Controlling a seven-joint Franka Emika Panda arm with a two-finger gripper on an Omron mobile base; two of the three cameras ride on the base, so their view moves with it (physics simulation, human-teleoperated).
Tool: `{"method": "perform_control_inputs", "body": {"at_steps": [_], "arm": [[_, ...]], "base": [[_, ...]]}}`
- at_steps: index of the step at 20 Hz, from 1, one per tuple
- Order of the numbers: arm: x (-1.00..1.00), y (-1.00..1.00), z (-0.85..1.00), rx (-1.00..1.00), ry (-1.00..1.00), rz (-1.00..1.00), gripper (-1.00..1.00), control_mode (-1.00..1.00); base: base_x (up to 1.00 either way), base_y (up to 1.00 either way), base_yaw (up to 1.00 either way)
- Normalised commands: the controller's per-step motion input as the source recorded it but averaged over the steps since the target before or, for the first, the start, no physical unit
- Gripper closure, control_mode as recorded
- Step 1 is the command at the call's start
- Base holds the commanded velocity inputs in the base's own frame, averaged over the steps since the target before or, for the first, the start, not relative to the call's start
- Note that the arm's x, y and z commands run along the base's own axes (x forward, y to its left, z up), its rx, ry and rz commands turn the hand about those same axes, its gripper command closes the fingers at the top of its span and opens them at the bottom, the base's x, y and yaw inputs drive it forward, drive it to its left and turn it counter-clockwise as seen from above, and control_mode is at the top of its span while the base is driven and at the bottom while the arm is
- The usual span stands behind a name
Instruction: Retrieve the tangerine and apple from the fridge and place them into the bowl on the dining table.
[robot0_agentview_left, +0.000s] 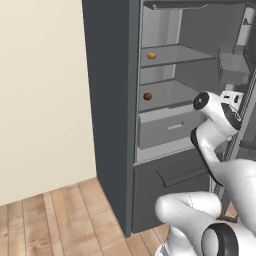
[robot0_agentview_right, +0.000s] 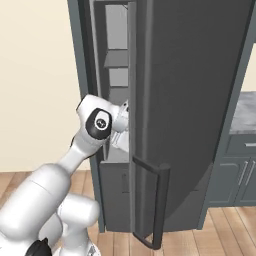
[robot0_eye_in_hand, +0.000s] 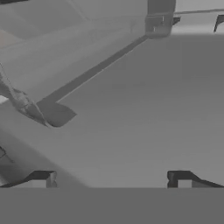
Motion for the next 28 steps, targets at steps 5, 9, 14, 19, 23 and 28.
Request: {"method": "perform_control_inputs", "body": {"at_steps": [5,9,14,19,23,28], "arm": [[-0.94,-1.0,-0.01,0.0,0.0,-0.14,-1.0,-1.0],[-0.68,-1.0,0.0,0.0,0.0,-0.11,-1.0,-1.0],[-0.46,-0.63,0.33,0.0,-0.04,-0.04,-1.0,-1.0],[-0.68,0.31,0.85,-0.08,-0.24,0.0,-1.0,-1.0],[-0.39,0.99,0.76,-0.09,-0.35,0.01,-1.0,-1.0],[-0.08,1.0,0.12,-0.02,-0.29,0.06,-1.0,-1.0]], "base": [[0.0,0.0,0.0],[0.0,0.0,0.0],[0.0,0.0,0.0],[0.0,0.0,0.0],[0.0,0.0,0.0],[0.0,0.0,0.0]]}}
